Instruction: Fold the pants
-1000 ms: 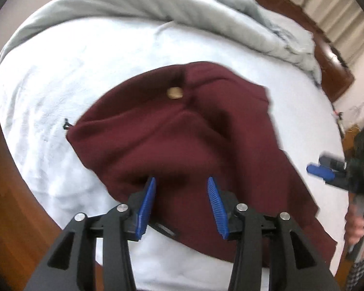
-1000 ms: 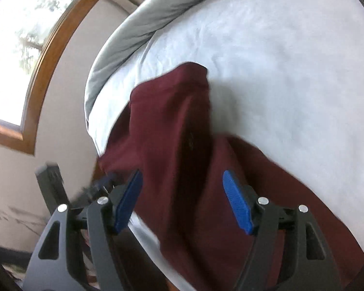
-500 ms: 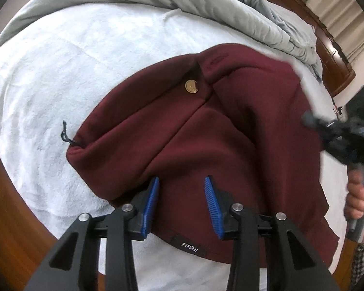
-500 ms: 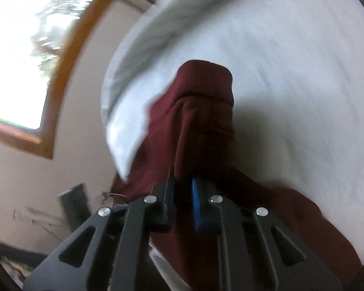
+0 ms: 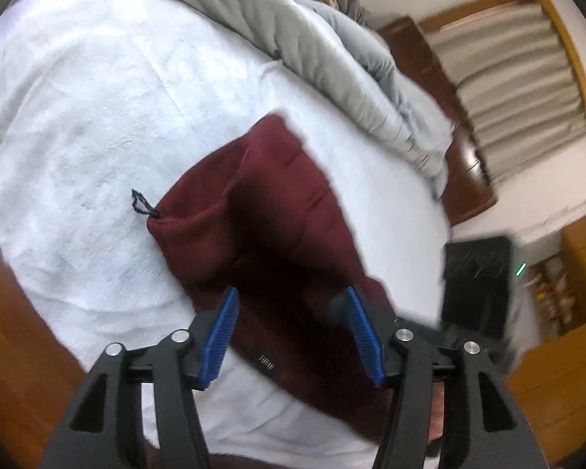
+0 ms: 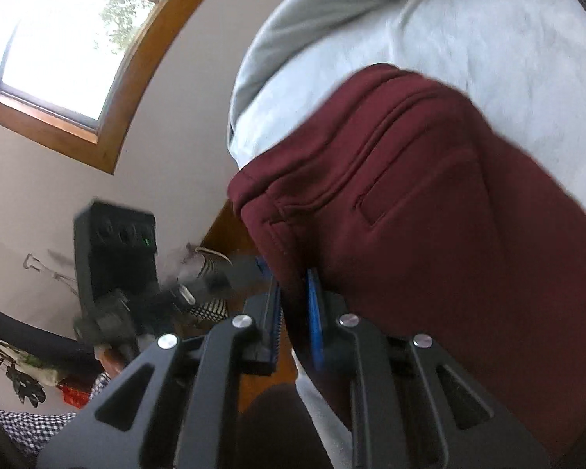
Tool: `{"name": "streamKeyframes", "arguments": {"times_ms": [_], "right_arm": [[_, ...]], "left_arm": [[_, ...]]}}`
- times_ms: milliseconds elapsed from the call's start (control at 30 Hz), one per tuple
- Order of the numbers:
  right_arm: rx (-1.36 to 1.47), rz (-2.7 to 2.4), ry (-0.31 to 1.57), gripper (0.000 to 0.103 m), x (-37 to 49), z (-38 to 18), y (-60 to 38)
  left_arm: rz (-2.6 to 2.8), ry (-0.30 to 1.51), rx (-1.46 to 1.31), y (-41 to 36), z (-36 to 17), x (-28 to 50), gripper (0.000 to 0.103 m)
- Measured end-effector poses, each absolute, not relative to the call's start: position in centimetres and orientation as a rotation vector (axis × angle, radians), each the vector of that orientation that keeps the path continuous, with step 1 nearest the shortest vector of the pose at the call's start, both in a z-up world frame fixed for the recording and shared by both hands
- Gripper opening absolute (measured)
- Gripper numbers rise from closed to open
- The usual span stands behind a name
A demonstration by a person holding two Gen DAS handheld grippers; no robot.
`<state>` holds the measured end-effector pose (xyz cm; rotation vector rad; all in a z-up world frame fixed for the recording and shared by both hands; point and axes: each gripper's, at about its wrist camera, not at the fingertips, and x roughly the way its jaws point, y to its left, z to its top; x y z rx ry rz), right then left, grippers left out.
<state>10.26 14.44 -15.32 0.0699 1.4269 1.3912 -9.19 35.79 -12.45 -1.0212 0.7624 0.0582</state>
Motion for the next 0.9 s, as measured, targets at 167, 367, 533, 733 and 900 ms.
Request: {"name": "streamKeyframes", "arguments": {"times_ms": [167, 367, 533, 733, 900], "right_arm": [[0.083, 1.406, 1.411, 0.012, 10.3, -14.9, 13.9], [0.011, 1.395, 1.387, 0.012, 9.6, -14.7, 14.2], [0.018, 1.383, 1.384, 0.040, 9.2, -14.6, 13.8], [0.084, 1.339, 1.338, 0.057, 9.3, -12.9, 6.6], [0.091, 1.099, 1.319, 0.059, 10.8, -13.4, -4.9]], "left_arm": [[0.003, 0.746, -1.117, 37.5, -12.8, -8.4, 0.061], [0.025, 0.789, -1.124, 37.6, -12.9, -5.7, 0.051], [0.149, 0.891, -1.072, 37.7, -14.3, -4.8, 0.019], [0.228, 0.848, -0.974, 36.5, -13.1, -8.3, 0.015], [0.300, 0.924, -0.824, 35.0, -15.3, -9.7, 0.016]]}}
